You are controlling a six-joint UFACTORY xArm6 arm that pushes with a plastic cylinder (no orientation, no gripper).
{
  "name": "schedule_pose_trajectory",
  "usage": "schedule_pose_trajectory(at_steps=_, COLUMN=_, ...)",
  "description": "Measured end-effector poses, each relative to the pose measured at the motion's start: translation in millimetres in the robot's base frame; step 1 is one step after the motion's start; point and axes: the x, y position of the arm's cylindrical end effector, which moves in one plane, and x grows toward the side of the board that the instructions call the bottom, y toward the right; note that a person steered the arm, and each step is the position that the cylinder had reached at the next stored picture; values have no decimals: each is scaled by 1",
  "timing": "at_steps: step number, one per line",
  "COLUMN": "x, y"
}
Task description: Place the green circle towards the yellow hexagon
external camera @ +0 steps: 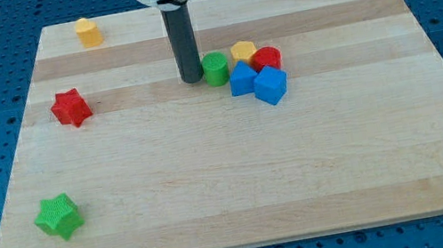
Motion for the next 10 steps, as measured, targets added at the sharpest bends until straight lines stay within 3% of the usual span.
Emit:
schedule_pose_trajectory(at_steps=7, x=4, y=5)
schedule_pose_trajectory(at_steps=10, x=-39, y=-106)
